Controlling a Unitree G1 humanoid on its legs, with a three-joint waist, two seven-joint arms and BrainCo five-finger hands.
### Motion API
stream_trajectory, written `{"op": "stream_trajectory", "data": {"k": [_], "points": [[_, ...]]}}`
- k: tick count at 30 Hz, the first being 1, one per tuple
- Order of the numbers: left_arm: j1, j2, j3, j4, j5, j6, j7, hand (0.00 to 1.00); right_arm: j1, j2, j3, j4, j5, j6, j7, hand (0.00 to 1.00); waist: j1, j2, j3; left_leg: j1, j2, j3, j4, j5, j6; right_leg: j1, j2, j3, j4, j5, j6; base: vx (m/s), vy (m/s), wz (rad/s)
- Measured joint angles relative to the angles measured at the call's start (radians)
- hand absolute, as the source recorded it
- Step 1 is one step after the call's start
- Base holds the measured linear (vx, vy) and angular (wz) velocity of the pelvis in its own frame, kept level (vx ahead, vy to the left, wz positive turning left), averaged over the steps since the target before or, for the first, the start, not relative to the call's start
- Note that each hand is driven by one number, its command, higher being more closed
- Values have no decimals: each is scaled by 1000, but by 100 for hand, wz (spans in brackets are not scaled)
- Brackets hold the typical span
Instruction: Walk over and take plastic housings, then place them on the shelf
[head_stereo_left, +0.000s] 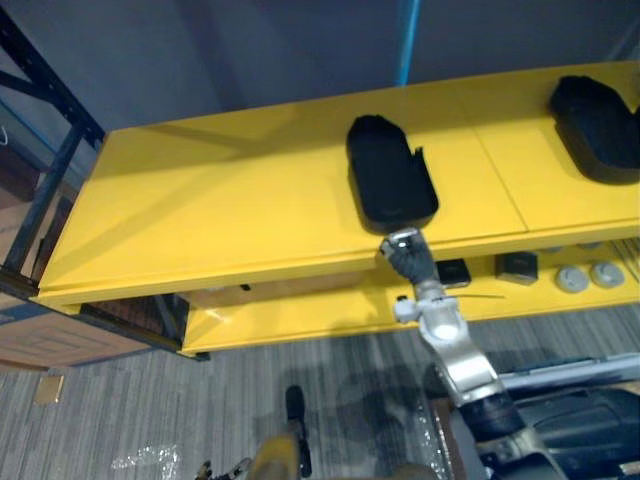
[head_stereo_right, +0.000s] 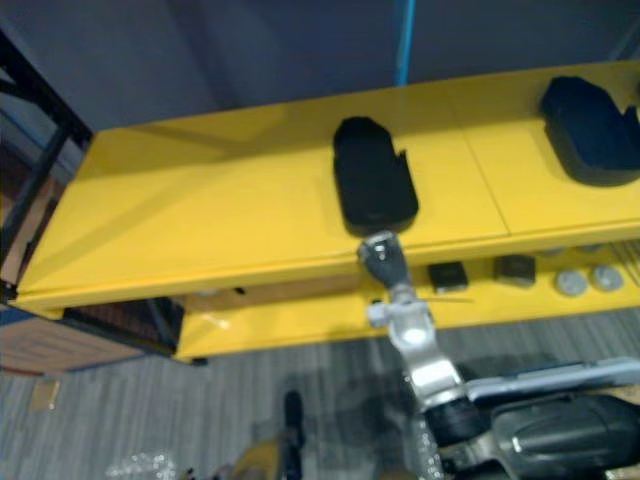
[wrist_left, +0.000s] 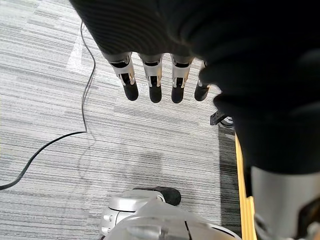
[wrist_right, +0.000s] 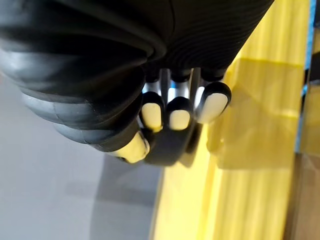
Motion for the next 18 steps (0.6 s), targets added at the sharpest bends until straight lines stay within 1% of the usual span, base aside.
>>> {"op": "stream_trajectory", "data": {"k": [5, 11, 15, 18], "points": [[0, -2, 0, 0, 2, 4, -1, 0, -27, 0, -23, 26, -4, -1, -3, 100, 2, 5, -3, 5, -5, -2, 0, 0, 0, 9, -3, -4, -3, -1, 1, 1, -4, 1], [1, -11, -1, 0, 3, 11, -3, 0, -52, -1, -41, 103, -8, 10, -24, 100, 5, 22, -8, 11, -10, -2, 0, 0, 0, 14, -8, -5, -1, -4, 5, 0, 0, 0], [1, -21, -1, -1, 3, 29, -3, 0, -74, -3, -48, 139, -8, 10, -24, 100, 5, 39, -9, 17, -16, -2, 0, 0, 0, 20, -15, -6, 0, -4, 7, 0, 0, 0], [1, -23, -1, -1, 2, 30, -5, 0, -117, -4, -82, 191, -8, 9, -24, 100, 7, 42, -10, 17, -17, -4, 0, 0, 1, 20, -16, -8, 0, -6, 8, -5, 2, 1]]}}
